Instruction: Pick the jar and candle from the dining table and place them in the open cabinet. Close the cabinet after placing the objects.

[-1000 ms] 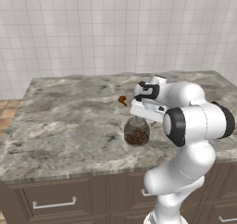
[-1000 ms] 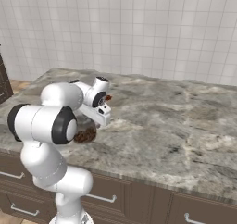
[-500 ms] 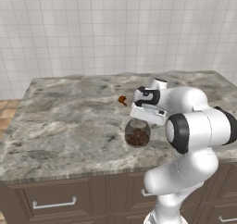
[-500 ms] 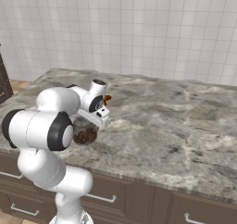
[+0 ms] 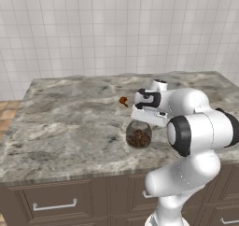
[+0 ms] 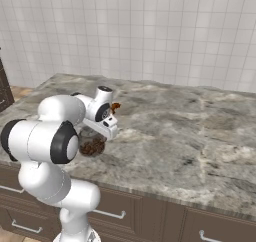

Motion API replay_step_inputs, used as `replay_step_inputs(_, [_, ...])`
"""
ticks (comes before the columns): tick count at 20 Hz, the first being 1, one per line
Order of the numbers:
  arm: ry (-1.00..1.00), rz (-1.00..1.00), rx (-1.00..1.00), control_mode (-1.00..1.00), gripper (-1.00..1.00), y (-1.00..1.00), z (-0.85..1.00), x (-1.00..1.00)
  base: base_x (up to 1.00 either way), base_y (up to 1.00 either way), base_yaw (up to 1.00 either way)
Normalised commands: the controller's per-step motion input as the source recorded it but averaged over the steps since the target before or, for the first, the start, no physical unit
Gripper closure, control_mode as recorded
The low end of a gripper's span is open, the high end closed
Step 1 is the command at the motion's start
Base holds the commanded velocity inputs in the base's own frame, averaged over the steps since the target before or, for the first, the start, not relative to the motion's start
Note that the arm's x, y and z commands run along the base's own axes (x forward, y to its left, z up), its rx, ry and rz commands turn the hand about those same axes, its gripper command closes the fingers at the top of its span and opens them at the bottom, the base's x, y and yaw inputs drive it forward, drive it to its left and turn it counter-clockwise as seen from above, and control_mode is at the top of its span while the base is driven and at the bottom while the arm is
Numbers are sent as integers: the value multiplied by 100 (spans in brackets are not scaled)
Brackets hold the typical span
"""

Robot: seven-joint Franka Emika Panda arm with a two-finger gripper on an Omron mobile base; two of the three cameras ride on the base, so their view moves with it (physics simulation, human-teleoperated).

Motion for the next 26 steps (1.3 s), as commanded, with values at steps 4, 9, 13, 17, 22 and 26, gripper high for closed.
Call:
replay_step_inputs(4, [0, 2, -9, -100, -100, 0, 0, 6, 0, 0, 0])
replay_step_inputs(9, [2, 2, -10, -100, -100, 0, 0, 8, 0, 0, 0])
replay_step_inputs(13, [15, 1, -8, -100, -100, 0, 0, 8, 0, 0, 0])
replay_step_inputs(17, [21, 0, -7, -100, -100, 0, 0, 5, 0, 0, 0])
replay_step_inputs(22, [17, 1, -7, -100, -100, 0, -4, 5, 0, 0, 0])
replay_step_inputs(26, [7, 3, -4, -100, -100, 5, -20, 0, 0, 0, 0])
